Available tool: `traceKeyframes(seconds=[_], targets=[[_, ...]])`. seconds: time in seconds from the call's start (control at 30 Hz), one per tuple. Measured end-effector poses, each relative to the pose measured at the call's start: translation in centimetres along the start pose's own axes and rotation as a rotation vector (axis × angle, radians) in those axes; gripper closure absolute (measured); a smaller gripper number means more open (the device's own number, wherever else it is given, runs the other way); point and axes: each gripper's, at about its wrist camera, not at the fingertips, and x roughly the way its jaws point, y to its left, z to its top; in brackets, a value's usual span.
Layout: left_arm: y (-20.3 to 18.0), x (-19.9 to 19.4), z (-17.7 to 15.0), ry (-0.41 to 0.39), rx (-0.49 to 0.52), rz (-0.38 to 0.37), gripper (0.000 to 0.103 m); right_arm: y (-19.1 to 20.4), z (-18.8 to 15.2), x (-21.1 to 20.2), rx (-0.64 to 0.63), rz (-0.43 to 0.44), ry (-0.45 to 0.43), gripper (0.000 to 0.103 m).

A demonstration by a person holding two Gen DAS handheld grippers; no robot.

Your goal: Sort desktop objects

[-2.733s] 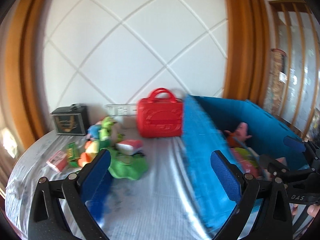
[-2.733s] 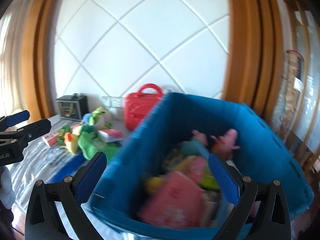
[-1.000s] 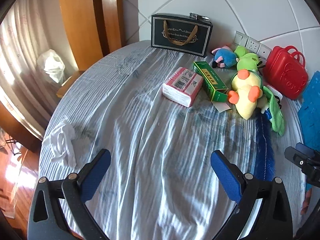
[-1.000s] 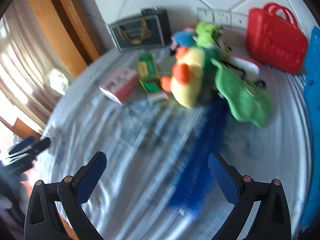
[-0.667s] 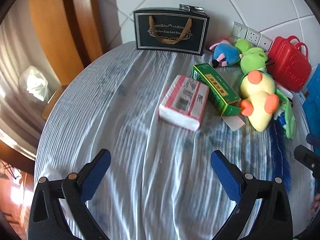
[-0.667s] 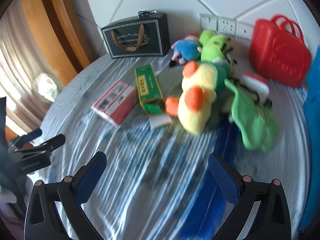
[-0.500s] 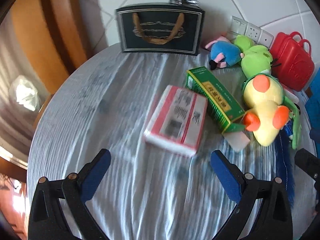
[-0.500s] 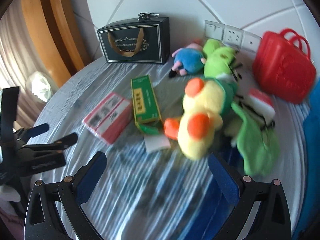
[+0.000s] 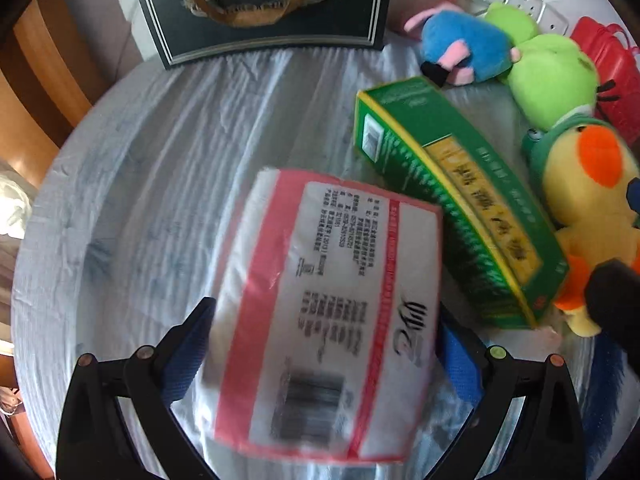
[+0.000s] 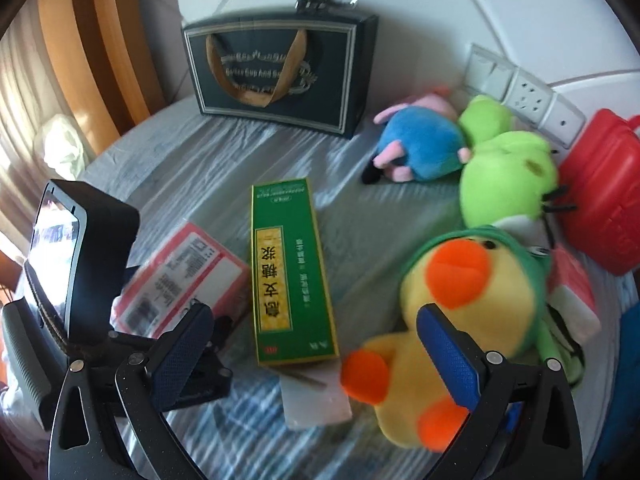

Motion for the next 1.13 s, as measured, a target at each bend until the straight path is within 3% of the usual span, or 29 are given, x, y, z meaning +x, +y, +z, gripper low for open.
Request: traceKeyframes(seconds=[0.13,0.37,0.6,0.77,1.13], targets=[[2.5,0.0,-1.2,-0.051,-0.050,0.039,0.002,1.0,0.0,2.4,-0.010,0.015,0.036,0.000],[5.8,1.7,-2.9,-0.068,-0.128,0.061,0.000,2.1,-0.8,7.3,-0.009,0.033,0.086,0.000],[6.3,1.8,-3.1,-0.160,-0.155,0.084,0.000,1.1,-2.0,9.5,0.013,0.045,0.015,0.000],[6.2,1.6,-2.8,-0.192,-0.159,0.092,0.000,0.7,-2.8,9.2,0.012,0.032,-0.089,0.000],[6.2,1.5,-3.1,-0.227,-0.158,0.090,0.000,0.7,-2.3,9.6,0.003,0.024,-0.087,0.000]])
